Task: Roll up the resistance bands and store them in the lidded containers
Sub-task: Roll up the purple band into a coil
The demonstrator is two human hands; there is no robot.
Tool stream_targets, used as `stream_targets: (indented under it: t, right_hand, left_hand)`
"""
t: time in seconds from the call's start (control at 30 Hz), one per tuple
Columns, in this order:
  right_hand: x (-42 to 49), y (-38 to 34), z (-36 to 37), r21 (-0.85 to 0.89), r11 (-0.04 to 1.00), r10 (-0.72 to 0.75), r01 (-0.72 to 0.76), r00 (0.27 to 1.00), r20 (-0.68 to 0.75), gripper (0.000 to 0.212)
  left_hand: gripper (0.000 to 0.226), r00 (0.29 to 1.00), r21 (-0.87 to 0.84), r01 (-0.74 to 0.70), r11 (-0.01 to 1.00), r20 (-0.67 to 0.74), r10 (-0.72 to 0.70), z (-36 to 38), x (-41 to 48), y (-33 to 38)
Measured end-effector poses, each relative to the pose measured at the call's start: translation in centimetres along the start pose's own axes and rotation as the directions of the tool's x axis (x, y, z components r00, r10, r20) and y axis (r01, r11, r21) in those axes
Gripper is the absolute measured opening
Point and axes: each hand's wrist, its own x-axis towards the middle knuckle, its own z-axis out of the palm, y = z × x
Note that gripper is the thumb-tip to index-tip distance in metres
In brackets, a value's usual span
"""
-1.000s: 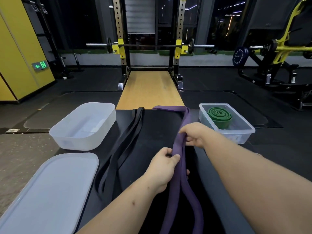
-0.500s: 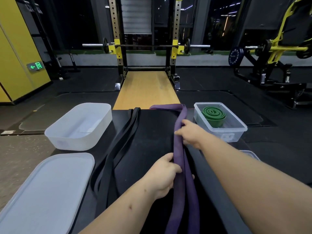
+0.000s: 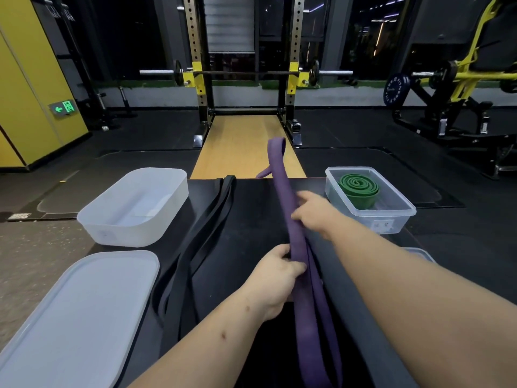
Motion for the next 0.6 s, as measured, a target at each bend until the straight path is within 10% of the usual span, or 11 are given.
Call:
stream_targets:
  t: [0.6]
  right_hand:
    - [-19.5, 5.1, -0.7, 0.147, 0.978, 0.154, -0.15, 0.988, -0.017, 0.042]
  left_hand:
    - [0.025, 1.0, 0.13, -0.017, 0.991, 0.005, 0.017, 1.7, -5.2, -0.9]
